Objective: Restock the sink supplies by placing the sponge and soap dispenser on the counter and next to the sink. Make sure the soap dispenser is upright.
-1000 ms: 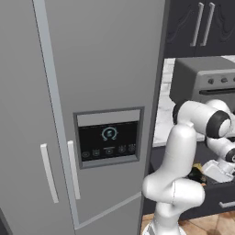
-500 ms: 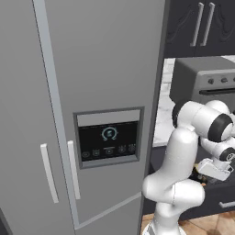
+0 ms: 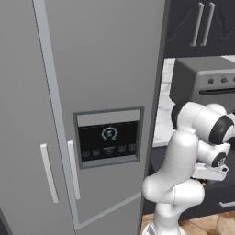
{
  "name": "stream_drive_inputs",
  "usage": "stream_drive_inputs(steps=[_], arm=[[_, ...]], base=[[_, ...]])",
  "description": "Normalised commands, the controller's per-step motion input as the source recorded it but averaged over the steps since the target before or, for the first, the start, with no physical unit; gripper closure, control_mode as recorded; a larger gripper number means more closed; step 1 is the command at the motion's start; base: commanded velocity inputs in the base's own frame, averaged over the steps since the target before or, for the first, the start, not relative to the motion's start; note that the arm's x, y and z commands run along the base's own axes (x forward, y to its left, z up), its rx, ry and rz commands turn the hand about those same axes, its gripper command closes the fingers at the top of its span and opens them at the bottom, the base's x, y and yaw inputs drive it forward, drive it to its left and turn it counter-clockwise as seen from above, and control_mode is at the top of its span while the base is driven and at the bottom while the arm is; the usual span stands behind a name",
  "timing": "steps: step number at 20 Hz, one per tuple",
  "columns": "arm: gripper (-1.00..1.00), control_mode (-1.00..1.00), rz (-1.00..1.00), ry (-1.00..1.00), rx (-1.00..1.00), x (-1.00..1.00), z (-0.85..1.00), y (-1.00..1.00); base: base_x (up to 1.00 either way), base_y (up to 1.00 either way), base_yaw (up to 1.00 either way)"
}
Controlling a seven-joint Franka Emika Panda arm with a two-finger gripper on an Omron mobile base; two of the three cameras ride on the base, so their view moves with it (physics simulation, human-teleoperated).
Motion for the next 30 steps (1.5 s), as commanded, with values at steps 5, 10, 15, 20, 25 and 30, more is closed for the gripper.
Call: stream_drive_inputs(steps=[5, 10, 15, 20, 25, 30], arm=[[-1.00, -1.00, 0.00, 0.06, 0.01, 0.04, -0.19, -0.16], [-1.00, -1.00, 0.00, 0.04, 0.06, 0.20, -0.01, -0.41], [-1.00, -1.00, 0.00, 0.03, 0.04, 0.34, -0.09, -0.28], [-1.00, -1.00, 0.00, 0.00, 0.00, 0.24, -0.37, -0.10], [-1.00, -1.00, 0.00, 0.00, 0.00, 0.13, -0.49, -0.02], [-1.00, -1.00, 0.00, -0.01, 0.00, -0.04, -0.18, -0.06]], base=[[0.00, 0.00, 0.00], [0.00, 0.00, 0.00], [0.00, 0.00, 0.00], [0.00, 0.00, 0.00], [0.00, 0.00, 0.00], [0.00, 0.00, 0.00]])
